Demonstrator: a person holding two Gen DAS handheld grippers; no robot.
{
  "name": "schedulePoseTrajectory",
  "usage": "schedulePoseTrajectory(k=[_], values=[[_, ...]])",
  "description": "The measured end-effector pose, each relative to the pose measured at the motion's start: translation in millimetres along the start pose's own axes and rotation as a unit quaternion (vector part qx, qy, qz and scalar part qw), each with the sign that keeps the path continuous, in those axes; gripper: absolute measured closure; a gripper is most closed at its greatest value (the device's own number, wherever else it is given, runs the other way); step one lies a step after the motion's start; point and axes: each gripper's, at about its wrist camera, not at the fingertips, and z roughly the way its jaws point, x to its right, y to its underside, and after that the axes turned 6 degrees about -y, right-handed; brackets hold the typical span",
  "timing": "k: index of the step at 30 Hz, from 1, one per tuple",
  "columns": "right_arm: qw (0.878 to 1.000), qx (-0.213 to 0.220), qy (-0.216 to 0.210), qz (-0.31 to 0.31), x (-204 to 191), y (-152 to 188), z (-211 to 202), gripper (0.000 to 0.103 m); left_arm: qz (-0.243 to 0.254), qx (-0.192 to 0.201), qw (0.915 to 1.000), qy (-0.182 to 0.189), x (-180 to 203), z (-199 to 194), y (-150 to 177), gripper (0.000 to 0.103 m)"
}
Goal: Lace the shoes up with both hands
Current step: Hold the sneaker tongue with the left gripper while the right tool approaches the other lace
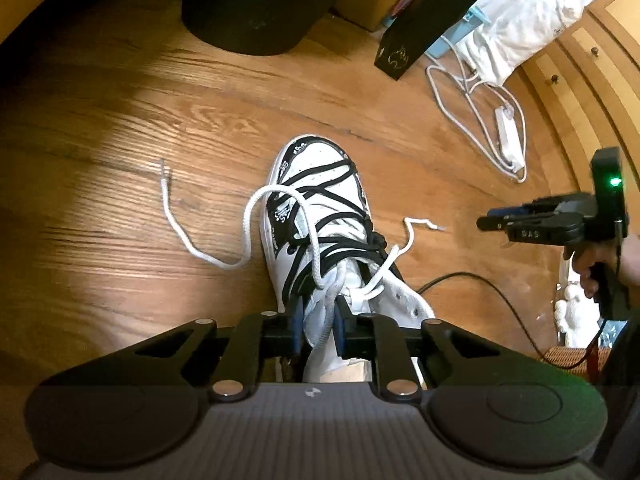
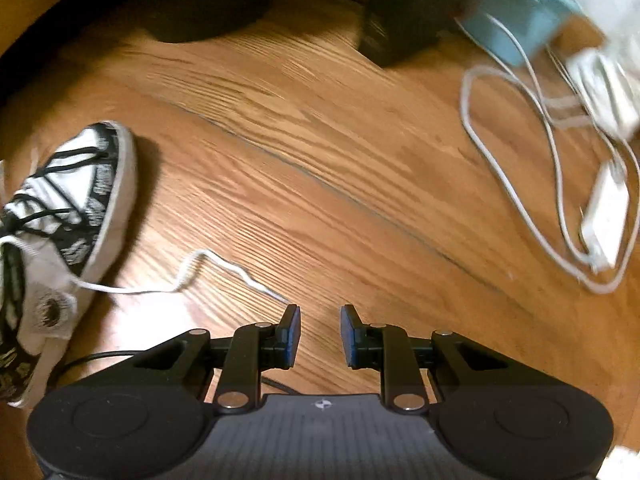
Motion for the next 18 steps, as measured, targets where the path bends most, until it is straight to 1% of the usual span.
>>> schedulePoseTrajectory(k=[1,4,6,8,11,14,18], values=[[1.000,-0.001,0.001,0.003,1.3,0.9,1.4,0.078,-0.003,0.001,1.0000,0.002,-0.4,0.6,-0.5,0.085],[1.000,0.003,-0.020,-0.024,-11.1,2.6,5.9,0.078,-0.011,0.003,0.9999,0.009,-1.4,2.4,-2.1,0.085],[0.998,-0.002,-0.015,-0.058,-21.7,2.8,12.2,0.078,-0.017,0.005,0.9997,0.014,-2.2,3.6,-3.2,0.084],[0.997,-0.007,-0.018,-0.071,-25.7,3.7,19.3,0.078,-0.024,0.002,0.9996,0.015,-3.7,3.5,-4.3,0.083],[0.997,-0.008,-0.035,-0.073,-27.5,2.9,28.4,0.079,-0.031,0.001,0.9994,0.015,-4.2,1.2,-5.0,0.083],[0.995,0.006,-0.044,-0.085,-30.1,3.7,30.0,0.080,-0.032,0.006,0.9994,0.016,-3.6,-4.8,-5.0,0.083],[0.994,0.011,-0.030,-0.100,-33.7,2.2,34.7,0.081,-0.050,0.025,0.9979,0.033,-7.9,-13.8,-6.5,0.083]])
